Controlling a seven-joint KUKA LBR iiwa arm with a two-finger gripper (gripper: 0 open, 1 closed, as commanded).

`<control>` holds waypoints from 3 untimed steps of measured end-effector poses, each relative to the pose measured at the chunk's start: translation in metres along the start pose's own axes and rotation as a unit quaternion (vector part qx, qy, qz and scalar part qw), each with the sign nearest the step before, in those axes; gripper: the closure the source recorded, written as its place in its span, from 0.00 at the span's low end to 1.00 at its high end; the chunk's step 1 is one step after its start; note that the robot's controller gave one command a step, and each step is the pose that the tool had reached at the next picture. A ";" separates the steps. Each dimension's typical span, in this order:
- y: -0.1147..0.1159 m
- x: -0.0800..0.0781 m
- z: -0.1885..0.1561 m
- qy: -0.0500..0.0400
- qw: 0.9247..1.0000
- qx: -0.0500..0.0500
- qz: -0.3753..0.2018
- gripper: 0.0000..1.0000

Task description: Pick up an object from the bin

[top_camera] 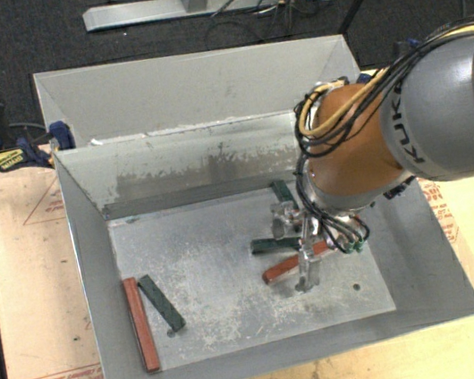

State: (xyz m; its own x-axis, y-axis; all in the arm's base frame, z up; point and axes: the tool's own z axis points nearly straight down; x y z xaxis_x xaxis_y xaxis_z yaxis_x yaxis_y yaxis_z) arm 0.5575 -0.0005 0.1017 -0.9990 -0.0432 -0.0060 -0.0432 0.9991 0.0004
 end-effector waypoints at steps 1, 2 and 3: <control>-0.002 -0.011 0.002 0.001 0.998 0.000 0.061 0.00; -0.005 -0.030 0.033 0.002 0.995 0.000 0.095 0.00; -0.004 -0.030 0.033 0.002 0.995 0.000 0.095 0.00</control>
Offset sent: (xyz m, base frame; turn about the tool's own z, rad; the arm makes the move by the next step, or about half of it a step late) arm 0.0102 -0.0022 -0.0017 0.1239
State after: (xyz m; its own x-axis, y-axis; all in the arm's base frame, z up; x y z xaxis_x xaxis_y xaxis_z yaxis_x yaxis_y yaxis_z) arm 0.5883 -0.0035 0.0688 -0.9893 0.1460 -0.0022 0.1460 0.9893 0.0015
